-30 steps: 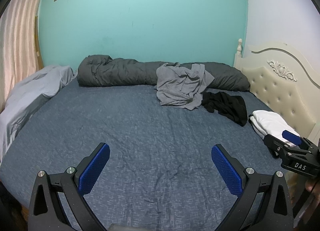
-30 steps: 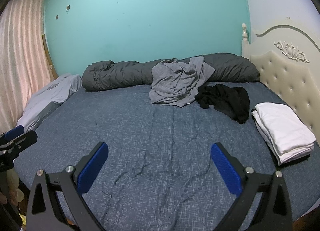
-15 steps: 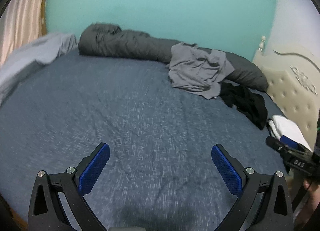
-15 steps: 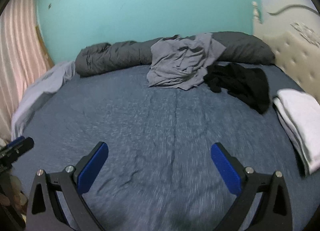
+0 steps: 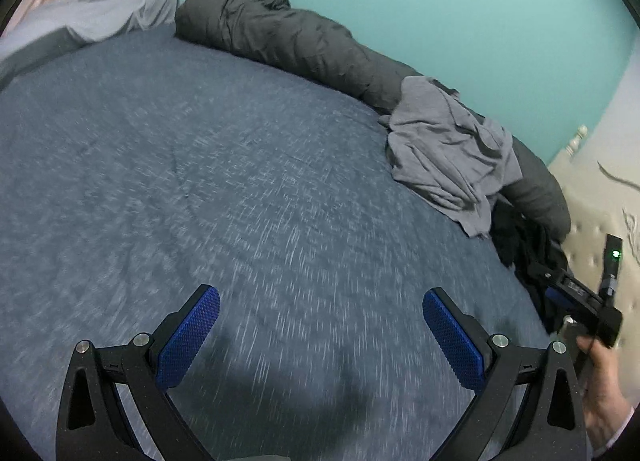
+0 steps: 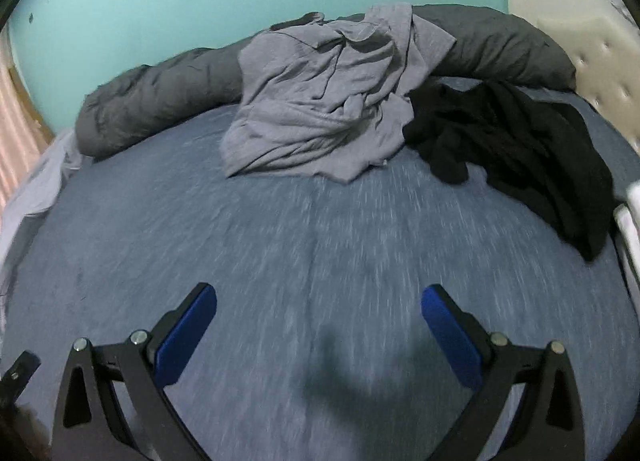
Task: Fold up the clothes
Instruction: 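Move the right tool to the grey sweatshirt and close on it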
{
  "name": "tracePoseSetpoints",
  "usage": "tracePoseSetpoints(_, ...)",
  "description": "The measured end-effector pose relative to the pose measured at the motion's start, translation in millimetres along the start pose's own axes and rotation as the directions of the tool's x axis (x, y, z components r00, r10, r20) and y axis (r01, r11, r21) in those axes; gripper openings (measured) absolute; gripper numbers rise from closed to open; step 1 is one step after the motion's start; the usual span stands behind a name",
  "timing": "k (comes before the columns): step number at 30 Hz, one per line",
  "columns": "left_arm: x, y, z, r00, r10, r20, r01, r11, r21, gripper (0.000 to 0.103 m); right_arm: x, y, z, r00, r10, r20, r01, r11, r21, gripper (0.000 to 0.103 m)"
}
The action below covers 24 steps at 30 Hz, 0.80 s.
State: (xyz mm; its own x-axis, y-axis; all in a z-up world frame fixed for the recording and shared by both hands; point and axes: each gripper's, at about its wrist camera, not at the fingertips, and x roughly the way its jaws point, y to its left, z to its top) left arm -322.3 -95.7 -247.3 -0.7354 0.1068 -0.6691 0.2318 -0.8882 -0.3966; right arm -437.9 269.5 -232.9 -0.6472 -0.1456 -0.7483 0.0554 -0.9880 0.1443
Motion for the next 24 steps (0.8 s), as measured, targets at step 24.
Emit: tracePoseSetpoints(24, 86.7, 5.9, 10.9, 0.999, -0.043, -0.029, 0.044, 0.999, 0.028, 0.103, 197.7, 10.0, 151.3, 0.991, -0.121, 0.050, 0.126, 0.985, -0.121, 0.088)
